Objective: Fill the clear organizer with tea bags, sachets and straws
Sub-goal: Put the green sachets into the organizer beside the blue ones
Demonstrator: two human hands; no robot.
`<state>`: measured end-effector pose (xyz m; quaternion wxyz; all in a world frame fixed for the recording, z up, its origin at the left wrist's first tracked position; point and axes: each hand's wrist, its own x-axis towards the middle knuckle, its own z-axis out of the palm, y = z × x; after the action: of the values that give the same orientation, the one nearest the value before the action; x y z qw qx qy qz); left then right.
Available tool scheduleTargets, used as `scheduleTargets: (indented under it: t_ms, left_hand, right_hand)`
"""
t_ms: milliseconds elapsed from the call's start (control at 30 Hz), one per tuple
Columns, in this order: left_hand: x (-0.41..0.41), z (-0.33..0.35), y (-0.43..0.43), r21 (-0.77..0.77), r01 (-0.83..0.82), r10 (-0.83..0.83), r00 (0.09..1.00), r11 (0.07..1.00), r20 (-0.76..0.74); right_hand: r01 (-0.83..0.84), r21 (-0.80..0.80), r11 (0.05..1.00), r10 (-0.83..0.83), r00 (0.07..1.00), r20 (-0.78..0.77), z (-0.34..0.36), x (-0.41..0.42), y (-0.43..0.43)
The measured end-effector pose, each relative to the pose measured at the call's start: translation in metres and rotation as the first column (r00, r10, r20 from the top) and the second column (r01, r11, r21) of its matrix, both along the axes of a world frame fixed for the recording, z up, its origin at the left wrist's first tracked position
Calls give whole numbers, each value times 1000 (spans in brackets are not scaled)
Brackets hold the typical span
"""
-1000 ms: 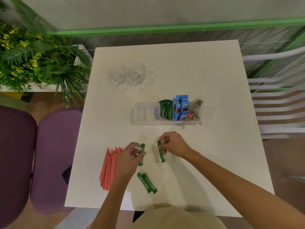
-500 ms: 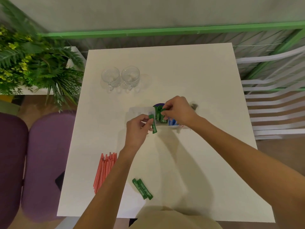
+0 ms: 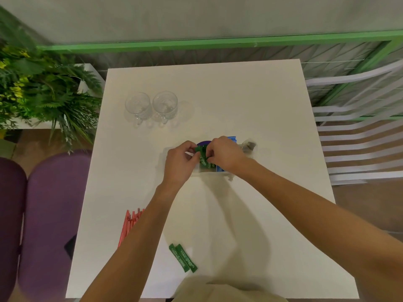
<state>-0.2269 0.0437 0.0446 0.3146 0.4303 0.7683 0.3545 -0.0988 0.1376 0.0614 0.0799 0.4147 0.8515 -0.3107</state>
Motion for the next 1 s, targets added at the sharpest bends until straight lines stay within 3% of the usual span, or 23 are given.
scheduleTargets:
  t_ms: [300,600,800,1000]
  left_hand:
    - [-5,-14,0,-100,139,-155,971,985,-183]
    - [-7,-18,9,-165,164,-197,957,973,-211]
    - [-6,-15,10,-132,166,-192,955,977,-224]
    - [-9,-1,-24,-10,96,-96,976,995,-196]
  right_hand:
    - [-56,88,995,49,996,76,-7,-4,3]
    - [-111,131,985,96,989,115,-5,-7,7]
    - [-134,153,979,111,982,152,-1,-9,8]
    - [-48,178,983,48,999,5,13,-1,7]
